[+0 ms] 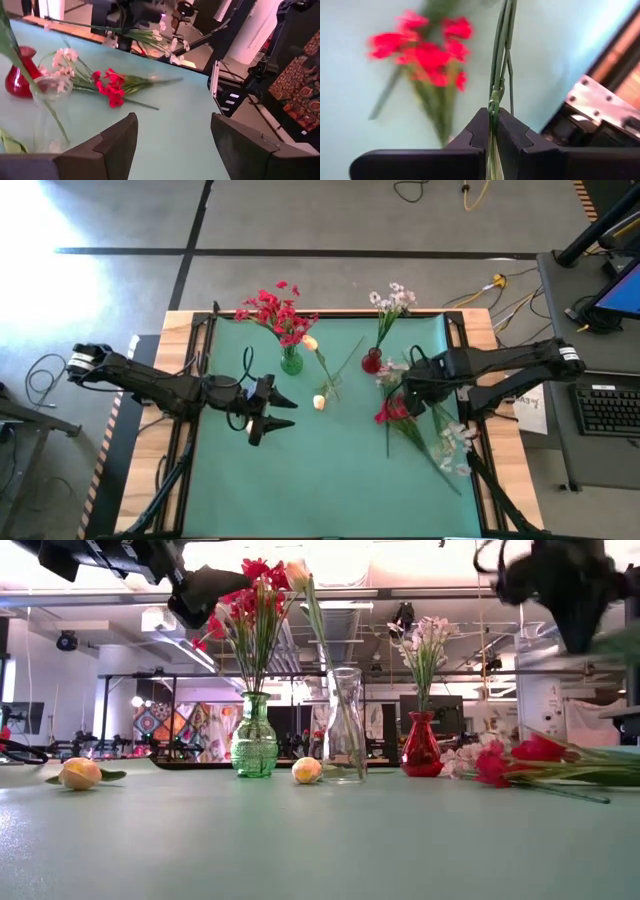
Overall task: Sort flowers into vase by color
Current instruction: Put the right white flower into the red vase
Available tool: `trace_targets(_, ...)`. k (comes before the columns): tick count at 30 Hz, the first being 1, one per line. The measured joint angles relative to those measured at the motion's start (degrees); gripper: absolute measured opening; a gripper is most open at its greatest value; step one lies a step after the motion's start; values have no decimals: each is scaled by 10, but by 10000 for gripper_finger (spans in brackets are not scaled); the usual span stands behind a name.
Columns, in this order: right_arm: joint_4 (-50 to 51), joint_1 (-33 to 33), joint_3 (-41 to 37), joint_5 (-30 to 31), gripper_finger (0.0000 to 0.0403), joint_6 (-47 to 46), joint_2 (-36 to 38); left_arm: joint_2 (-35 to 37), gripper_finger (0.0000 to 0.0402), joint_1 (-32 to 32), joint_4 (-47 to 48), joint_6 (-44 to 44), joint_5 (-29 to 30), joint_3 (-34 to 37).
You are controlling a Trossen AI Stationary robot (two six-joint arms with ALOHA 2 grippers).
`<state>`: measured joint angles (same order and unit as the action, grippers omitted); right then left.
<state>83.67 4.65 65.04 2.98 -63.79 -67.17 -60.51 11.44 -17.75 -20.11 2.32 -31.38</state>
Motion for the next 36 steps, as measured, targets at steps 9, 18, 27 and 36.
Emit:
trace_targets(9,-6,53,118,-9,18,31,-1,-50,240,11,-130,68,-30,0)
trace_targets(18,-133,110,120,-101,18,81,-56,-111,240,21,-212,113,-32,-7)
trace_targets(27,-133,139,124,-208,18,120,-174,-226,240,40,-112,186,-32,-136)
trace_targets(36,-133,148,167,-227,18,156,-242,-368,240,41,-51,243,-29,-257)
